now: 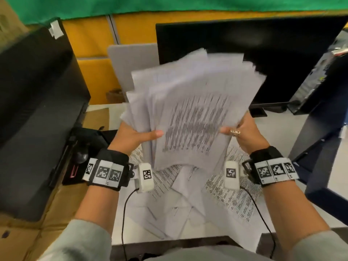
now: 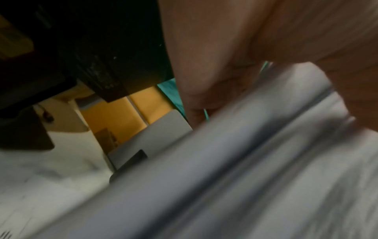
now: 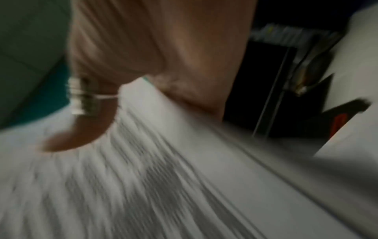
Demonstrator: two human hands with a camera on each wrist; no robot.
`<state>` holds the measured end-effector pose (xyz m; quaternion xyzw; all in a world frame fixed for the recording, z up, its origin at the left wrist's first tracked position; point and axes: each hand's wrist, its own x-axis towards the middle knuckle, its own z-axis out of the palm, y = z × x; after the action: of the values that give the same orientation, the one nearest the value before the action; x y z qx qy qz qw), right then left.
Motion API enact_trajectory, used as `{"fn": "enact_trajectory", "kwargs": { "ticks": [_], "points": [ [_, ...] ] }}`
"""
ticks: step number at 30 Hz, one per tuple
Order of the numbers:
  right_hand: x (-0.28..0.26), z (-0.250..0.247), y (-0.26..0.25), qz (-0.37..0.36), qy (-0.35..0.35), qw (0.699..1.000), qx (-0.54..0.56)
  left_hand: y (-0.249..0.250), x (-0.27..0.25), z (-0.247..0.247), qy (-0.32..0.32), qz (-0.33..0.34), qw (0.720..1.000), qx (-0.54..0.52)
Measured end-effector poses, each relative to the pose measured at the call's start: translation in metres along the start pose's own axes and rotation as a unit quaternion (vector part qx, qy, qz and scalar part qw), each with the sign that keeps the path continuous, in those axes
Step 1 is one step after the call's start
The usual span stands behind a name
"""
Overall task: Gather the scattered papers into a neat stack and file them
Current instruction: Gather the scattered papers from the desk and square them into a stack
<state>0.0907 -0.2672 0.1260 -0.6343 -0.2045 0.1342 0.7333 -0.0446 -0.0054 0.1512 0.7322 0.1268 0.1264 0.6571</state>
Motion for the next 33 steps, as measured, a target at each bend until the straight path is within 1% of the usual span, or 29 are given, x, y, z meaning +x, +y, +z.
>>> {"fn": "enact_trajectory", "kwargs": {
  "ticks": [1, 3, 5, 7, 10, 12, 14, 17, 19, 20, 21, 23, 25, 26, 27, 28, 30, 32, 33],
  "points": [
    [0.0, -0.001, 0.001, 0.015, -0.025, 1.0, -0.003, 0.004, 0.002, -0.001, -0.02, 0.02, 1.0, 0.004],
    [0.002, 0.0, 0.006, 0.016, -0.043, 0.999, -0.016, 0.013, 0.007, 0.002, -0.05, 0.046, 0.997, 0.027],
    [0.004, 0.005, 0.006, 0.003, -0.061, 0.998, -0.022, 0.02, 0.013, 0.005, -0.043, 0.062, 0.996, 0.041],
    [0.005, 0.001, 0.007, -0.002, -0.073, 0.997, -0.014, 0.024, 0.017, 0.003, -0.036, 0.061, 0.997, 0.025],
    [0.004, -0.006, 0.003, 0.01, -0.089, 0.996, 0.015, 0.021, 0.016, -0.003, -0.085, 0.047, 0.995, 0.026],
    [0.004, -0.001, 0.006, 0.029, -0.095, 0.995, -0.007, 0.01, 0.011, 0.002, -0.104, 0.015, 0.994, 0.033],
    [0.004, 0.008, 0.012, 0.043, -0.087, 0.995, -0.02, 0.0, 0.006, 0.011, -0.08, 0.001, 0.997, 0.015],
    [0.001, 0.014, 0.013, 0.046, -0.057, 0.997, -0.002, 0.0, 0.009, 0.014, -0.044, 0.013, 0.999, 0.006],
    [-0.003, 0.011, 0.009, 0.045, -0.048, 0.998, 0.005, 0.005, 0.009, 0.01, -0.051, 0.032, 0.998, -0.003],
    [-0.006, 0.009, 0.007, 0.051, -0.051, 0.997, 0.006, 0.005, 0.006, 0.008, -0.054, 0.031, 0.998, -0.014],
    [-0.01, 0.008, 0.008, 0.062, -0.059, 0.996, 0.007, 0.001, 0.003, 0.007, -0.056, 0.021, 0.998, -0.025],
    [-0.023, 0.01, 0.02, 0.105, -0.062, 0.993, -0.001, -0.017, -0.006, 0.006, -0.046, -0.032, 0.998, -0.034],
    [-0.035, 0.021, 0.035, 0.149, -0.04, 0.988, -0.01, -0.038, -0.013, 0.009, -0.023, -0.098, 0.995, -0.021],
    [-0.039, 0.029, 0.039, 0.156, -0.023, 0.987, -0.011, -0.046, -0.014, 0.011, -0.017, -0.119, 0.993, -0.015],
    [-0.042, 0.038, 0.039, 0.149, -0.009, 0.989, -0.009, -0.053, -0.01, 0.011, -0.014, -0.127, 0.992, -0.008],
    [-0.044, 0.044, 0.035, 0.137, 0.007, 0.991, -0.009, -0.048, -0.009, 0.013, -0.007, -0.12, 0.993, -0.011],
    [-0.043, 0.048, 0.026, 0.115, 0.039, 0.993, -0.013, -0.038, -0.006, 0.013, 0.033, -0.105, 0.993, -0.034],
    [-0.044, 0.046, 0.018, 0.096, 0.044, 0.994, -0.013, -0.029, -0.007, 0.013, 0.066, -0.09, 0.991, -0.069],
    [-0.045, 0.047, 0.018, 0.092, 0.039, 0.995, -0.012, -0.028, -0.01, 0.016, 0.061, -0.079, 0.992, -0.077]
  ]
}}
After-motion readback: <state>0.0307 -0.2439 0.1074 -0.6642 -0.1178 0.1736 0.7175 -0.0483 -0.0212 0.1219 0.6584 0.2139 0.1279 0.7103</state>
